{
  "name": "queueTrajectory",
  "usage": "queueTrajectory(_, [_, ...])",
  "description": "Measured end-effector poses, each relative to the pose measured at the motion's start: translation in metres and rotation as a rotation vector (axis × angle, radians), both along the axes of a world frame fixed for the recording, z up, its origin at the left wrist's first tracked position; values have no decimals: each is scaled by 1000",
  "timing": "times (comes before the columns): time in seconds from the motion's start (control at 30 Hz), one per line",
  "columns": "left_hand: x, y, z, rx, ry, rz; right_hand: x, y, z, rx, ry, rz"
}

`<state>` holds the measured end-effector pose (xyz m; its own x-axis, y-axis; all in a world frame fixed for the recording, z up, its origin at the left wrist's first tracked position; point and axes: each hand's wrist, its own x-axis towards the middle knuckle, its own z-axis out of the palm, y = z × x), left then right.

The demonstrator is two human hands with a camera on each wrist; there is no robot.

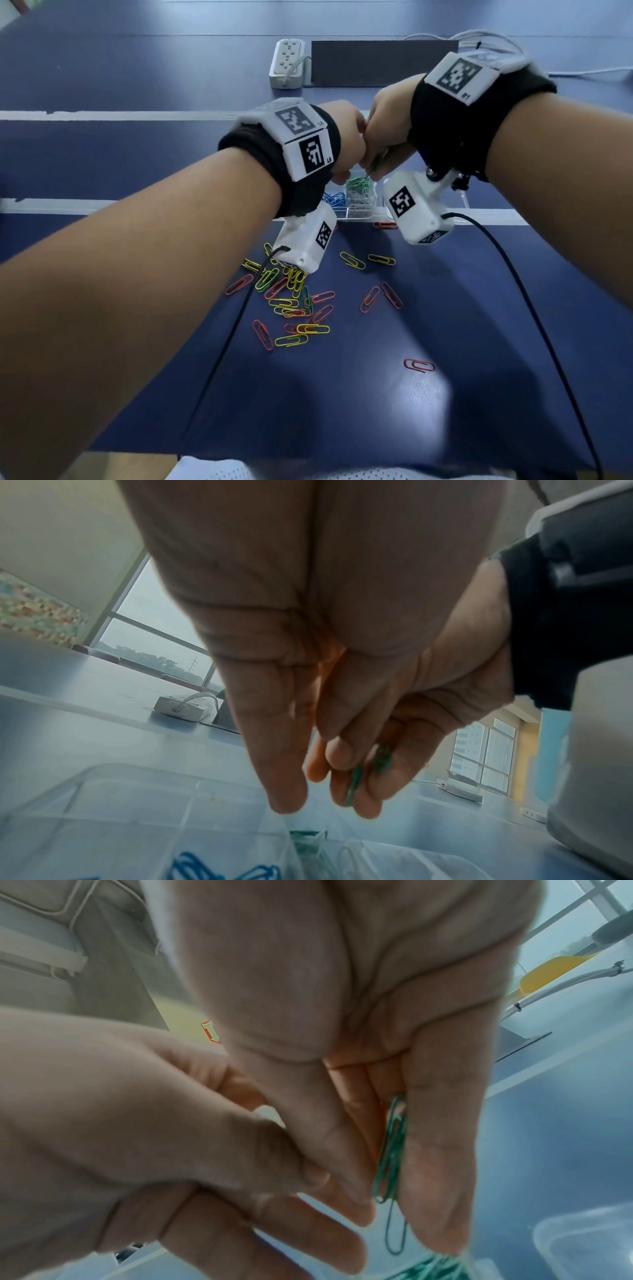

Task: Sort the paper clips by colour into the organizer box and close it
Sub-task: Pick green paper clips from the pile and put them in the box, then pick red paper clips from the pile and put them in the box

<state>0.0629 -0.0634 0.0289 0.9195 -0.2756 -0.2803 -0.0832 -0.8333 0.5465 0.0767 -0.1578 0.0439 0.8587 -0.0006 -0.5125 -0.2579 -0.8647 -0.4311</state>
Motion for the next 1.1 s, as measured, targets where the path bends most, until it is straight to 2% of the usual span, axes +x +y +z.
queueTrajectory(0.2, [-3,3,-2,-200,107,70,-4,5,3,-12,-72,-10])
queueTrajectory(0.5, [-12,38,-5,-194,90,86,-8,6,0,109,-131,-62])
queueTrajectory(0.67, [-25,66,-10,-193,26,106,-15,9,-3,73,-95,-33])
queueTrajectory(0.77, [-33,79,-13,-144,12,87,-19,12,-2,160,-20,-82])
queueTrajectory(0.93, [-46,90,-15,73,-79,5,-25,10,-5,268,-187,-58])
queueTrajectory(1.0, [-50,92,-15,224,-128,-50,-32,14,-10,154,-285,53])
queueTrajectory(1.1, [-53,94,-19,362,-117,-100,-53,30,-15,-129,-458,391])
